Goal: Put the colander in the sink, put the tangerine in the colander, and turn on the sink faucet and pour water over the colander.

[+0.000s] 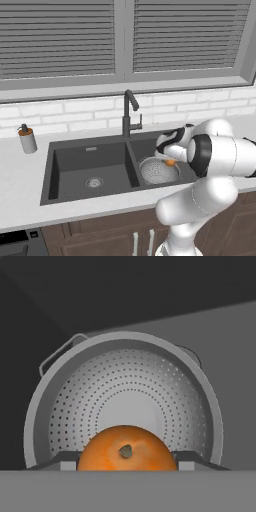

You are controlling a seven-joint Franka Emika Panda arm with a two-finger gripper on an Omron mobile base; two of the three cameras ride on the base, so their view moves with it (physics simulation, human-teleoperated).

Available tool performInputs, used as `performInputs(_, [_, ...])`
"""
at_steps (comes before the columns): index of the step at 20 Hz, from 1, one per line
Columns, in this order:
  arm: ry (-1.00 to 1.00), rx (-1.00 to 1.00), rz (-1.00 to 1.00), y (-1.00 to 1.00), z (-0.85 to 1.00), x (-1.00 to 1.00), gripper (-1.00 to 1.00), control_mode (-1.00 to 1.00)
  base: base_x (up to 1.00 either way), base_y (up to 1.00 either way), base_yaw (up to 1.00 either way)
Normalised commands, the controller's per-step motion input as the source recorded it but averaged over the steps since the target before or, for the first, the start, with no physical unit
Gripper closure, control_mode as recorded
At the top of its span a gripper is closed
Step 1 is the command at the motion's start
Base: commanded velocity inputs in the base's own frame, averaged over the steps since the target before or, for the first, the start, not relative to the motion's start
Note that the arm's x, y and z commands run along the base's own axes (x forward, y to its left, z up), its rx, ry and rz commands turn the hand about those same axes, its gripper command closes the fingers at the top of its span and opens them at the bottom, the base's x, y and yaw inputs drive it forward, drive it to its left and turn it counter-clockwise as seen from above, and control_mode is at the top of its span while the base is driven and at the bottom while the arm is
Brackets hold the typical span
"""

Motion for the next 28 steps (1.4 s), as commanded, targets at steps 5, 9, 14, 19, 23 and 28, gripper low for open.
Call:
performInputs(5, [0.00,0.00,0.02,0.00,-0.17,0.21,1.00,-1.00,0.00,0.00,0.00])
performInputs(9, [0.00,0.00,0.01,0.00,-0.11,0.01,1.00,-1.00,0.00,0.00,0.00])
performInputs(14, [0.00,0.00,0.01,0.00,-0.12,0.01,1.00,-1.00,0.00,0.00,0.00])
performInputs(19, [0.00,0.00,0.01,0.00,-0.11,0.06,1.00,-1.00,0.00,0.00,0.00])
performInputs(23, [0.00,0.00,0.02,0.00,-0.17,0.10,1.00,-1.00,0.00,0.00,0.00])
performInputs(28, [0.00,0.00,0.02,0.00,-0.18,0.08,1.00,-1.00,0.00,0.00,0.00])
